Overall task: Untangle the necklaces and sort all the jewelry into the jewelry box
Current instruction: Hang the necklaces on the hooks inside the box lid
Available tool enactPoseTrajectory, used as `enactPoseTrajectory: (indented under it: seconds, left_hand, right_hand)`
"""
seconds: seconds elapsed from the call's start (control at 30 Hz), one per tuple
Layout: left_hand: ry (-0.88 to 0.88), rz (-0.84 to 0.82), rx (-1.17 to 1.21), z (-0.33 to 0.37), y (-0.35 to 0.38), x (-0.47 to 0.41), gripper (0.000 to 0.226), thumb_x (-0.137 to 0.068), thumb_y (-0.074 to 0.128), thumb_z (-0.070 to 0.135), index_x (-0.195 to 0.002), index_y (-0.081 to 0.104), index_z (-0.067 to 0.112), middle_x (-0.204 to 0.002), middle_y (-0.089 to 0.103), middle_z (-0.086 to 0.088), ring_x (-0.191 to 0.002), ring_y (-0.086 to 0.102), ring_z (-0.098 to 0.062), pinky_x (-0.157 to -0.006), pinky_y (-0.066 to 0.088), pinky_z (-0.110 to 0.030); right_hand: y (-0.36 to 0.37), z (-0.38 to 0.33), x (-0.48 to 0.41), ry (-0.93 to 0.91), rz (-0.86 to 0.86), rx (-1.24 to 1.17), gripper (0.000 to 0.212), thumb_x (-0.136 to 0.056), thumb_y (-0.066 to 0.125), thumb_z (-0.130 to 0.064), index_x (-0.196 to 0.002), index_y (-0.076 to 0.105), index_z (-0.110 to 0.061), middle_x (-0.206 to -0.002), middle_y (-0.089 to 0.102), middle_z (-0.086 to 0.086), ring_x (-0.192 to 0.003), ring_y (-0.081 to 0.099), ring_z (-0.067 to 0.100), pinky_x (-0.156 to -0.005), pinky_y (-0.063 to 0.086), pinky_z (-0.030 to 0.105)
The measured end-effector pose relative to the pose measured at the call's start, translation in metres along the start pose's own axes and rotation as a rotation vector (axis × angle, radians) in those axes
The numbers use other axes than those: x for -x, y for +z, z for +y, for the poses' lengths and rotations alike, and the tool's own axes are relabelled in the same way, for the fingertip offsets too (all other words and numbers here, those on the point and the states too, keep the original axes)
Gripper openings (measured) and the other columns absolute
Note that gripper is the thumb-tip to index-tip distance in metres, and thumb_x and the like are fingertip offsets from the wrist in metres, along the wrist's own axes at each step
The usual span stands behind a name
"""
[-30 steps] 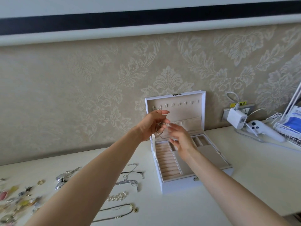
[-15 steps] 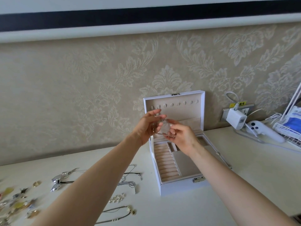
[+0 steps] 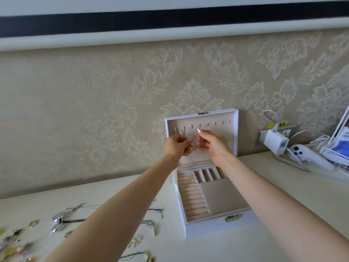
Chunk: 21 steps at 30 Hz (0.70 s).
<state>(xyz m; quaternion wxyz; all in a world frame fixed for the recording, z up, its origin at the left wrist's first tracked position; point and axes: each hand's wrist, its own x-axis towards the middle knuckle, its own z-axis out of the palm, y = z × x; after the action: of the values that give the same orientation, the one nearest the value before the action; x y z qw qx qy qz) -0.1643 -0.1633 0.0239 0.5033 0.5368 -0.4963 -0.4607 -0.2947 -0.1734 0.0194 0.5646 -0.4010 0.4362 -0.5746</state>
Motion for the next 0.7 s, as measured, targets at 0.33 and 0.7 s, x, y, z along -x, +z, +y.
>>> enactPoseTrajectory:
  seconds: [0.33,0.7]
  left_hand:
    - [0.02,0.5,-0.182,0.01,0.029,-0.024,0.015,-0.087,0.059,0.026,-0.083,0.059,0.011,-0.082,0.068,-0.005,-0.079,0.064,-0.023,-0.072,0.052,-0.033]
    - [-0.125,0.547,-0.158,0.001,0.037,-0.019,0.018,-0.088,0.056,0.035,-0.083,0.059,0.018,-0.094,0.068,-0.005,-0.092,0.062,-0.026,-0.084,0.05,-0.037]
  right_hand:
    - [0.026,-0.005,-0.034,-0.208,0.236,0.11,0.013,-0.082,0.068,-0.004,-0.073,0.063,-0.012,-0.064,0.061,0.004,-0.057,0.055,0.012,-0.053,0.048,0.016]
    - [0.022,0.001,-0.045,-0.374,0.416,0.231,0.027,-0.079,0.069,0.004,-0.065,0.052,-0.012,-0.059,0.063,0.009,-0.042,0.058,0.008,-0.051,0.051,0.024]
